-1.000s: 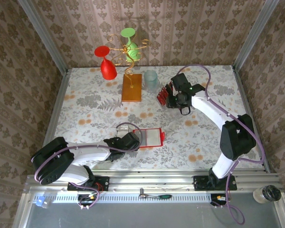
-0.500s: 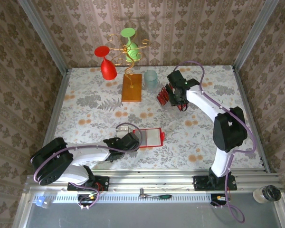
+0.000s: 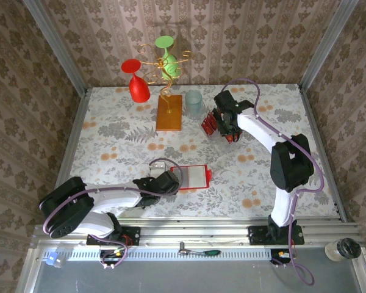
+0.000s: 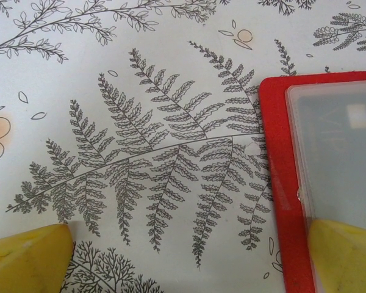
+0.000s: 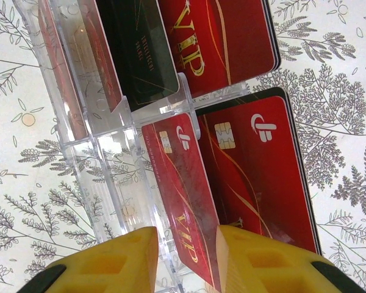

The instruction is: Put the credit cards into the card holder

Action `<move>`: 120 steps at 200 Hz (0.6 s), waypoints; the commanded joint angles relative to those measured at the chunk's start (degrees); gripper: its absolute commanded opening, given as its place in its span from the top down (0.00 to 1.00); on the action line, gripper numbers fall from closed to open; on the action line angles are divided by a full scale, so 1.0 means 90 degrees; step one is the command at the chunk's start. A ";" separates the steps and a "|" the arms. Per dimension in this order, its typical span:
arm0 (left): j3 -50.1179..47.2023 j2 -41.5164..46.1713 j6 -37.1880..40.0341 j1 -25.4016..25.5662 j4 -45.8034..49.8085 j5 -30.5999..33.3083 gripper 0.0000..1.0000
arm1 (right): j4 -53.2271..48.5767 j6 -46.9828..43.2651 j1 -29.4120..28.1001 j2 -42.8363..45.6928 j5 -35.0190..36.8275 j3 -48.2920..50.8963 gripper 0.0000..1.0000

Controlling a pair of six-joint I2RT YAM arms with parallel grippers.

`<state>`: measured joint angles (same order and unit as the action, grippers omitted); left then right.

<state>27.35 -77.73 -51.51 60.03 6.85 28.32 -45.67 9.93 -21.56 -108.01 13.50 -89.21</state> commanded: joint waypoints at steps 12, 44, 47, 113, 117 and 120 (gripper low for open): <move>-0.0023 0.0014 -0.0106 0.0037 0.0030 0.0096 0.00 | -0.0266 -0.0115 0.0025 0.0143 0.0033 -0.0277 0.67; -0.0002 -0.0025 -0.0088 0.0038 0.0020 0.0080 0.00 | -0.0384 -0.0175 0.0062 0.0095 0.0150 -0.0491 0.66; -0.0002 -0.0025 -0.0088 0.0036 0.0020 0.0082 0.00 | -0.0391 -0.0185 0.0067 0.0083 0.0163 -0.0504 0.66; 0.0008 -0.0004 -0.0097 0.0039 0.0019 0.0096 0.00 | -0.0472 -0.0236 0.0099 -0.0300 0.0276 -0.0706 0.65; 0.0008 -0.0005 -0.0093 0.0039 0.0014 0.0096 0.00 | -0.0472 -0.0235 0.0096 -0.0317 0.0278 -0.0709 0.65; 0.0008 -0.0005 -0.0098 0.0039 0.0019 0.0096 0.00 | -0.0469 -0.0235 0.0099 -0.0336 0.0288 -0.0704 0.65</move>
<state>27.35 -77.73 -51.51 60.03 6.83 28.32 -47.37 8.91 -21.02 -108.77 13.85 -94.04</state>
